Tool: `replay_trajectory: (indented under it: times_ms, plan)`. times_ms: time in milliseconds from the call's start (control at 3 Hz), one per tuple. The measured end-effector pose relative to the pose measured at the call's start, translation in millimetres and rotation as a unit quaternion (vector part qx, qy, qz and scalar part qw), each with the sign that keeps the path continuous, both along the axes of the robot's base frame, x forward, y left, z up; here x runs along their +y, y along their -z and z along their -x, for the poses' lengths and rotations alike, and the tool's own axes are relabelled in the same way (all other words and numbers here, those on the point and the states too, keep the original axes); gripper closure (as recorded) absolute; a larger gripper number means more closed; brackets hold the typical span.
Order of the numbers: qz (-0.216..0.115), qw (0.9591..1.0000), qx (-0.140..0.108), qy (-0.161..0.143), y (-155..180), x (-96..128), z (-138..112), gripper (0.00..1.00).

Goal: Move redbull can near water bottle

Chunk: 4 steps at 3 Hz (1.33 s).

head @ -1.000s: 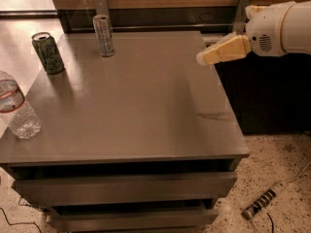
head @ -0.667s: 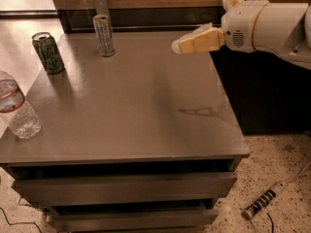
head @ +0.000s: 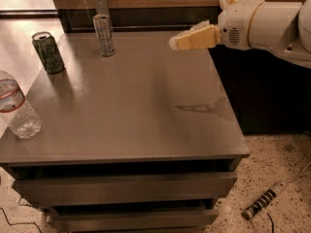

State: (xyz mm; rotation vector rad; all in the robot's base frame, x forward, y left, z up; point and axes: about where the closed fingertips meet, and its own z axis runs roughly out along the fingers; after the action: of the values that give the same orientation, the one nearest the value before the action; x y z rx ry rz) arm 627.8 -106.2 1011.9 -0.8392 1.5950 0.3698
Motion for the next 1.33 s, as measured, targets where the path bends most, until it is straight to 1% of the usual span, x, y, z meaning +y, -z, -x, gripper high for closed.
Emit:
replay_trajectory:
  times_ms: [333,667,1000,1333]
  plan:
    - [-0.032,0.9995,-0.004,-0.005,-0.8,25.5,-26.7,0.0]
    - [-0.059,0.9982,-0.004,-0.007,7.7,62.8,-57.9,0.0]
    - [-0.067,0.9973,0.011,-0.027,25.4,113.4,-88.1,0.0]
    - [-0.084,0.9946,0.028,-0.053,43.4,159.4,-114.2,0.0]
